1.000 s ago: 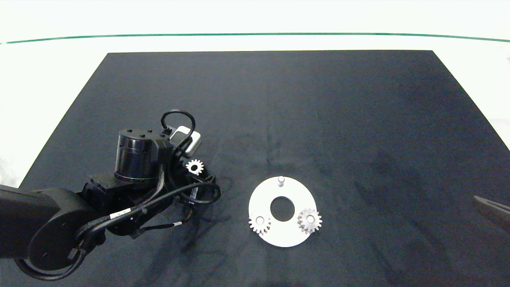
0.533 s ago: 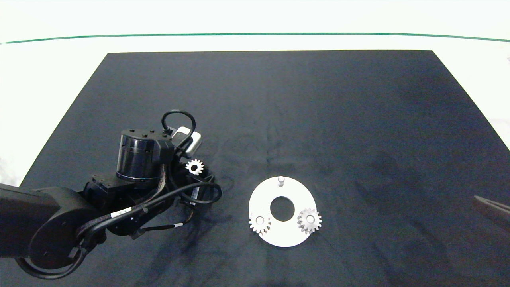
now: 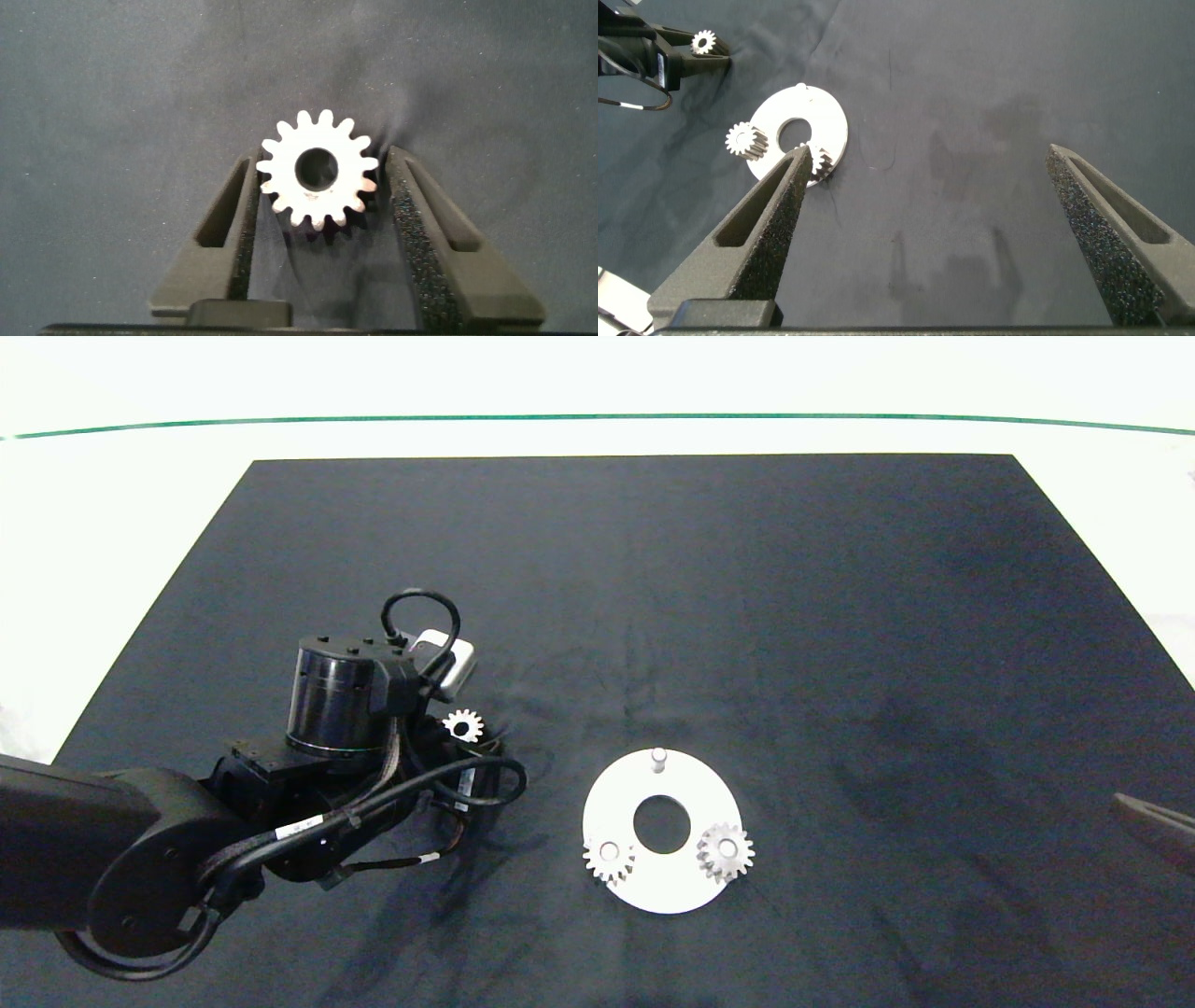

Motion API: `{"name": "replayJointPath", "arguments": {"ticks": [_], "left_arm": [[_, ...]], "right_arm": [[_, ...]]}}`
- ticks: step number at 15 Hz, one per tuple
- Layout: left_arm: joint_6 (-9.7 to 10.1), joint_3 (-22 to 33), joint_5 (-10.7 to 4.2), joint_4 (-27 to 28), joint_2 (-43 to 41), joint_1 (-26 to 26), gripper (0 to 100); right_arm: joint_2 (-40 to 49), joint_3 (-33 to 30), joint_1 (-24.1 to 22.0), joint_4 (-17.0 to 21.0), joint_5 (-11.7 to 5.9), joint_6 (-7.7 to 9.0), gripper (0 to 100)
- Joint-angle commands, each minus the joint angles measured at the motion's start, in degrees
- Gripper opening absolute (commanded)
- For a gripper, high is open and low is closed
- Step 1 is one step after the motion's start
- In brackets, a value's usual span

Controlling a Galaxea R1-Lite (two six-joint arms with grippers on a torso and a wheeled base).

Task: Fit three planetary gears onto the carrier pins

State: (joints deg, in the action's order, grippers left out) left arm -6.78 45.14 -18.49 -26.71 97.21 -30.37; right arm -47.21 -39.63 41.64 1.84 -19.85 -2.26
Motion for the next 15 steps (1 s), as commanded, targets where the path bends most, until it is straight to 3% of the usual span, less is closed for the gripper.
{"name": "replayJointPath", "arguments": {"ticks": [1, 15], "left_arm": [[0.01, 0.12, -0.14, -0.18, 0.7, 0.04, 41], [-0.08, 0.91, -0.14, 2.63, -0.88, 0.31, 14]], "right_arm": [[0.02, -0.01, 0.02, 0.0, -0.1, 0.06, 100], [0.19, -0.18, 0.02, 0.0, -0.19, 0.06, 100]]}}
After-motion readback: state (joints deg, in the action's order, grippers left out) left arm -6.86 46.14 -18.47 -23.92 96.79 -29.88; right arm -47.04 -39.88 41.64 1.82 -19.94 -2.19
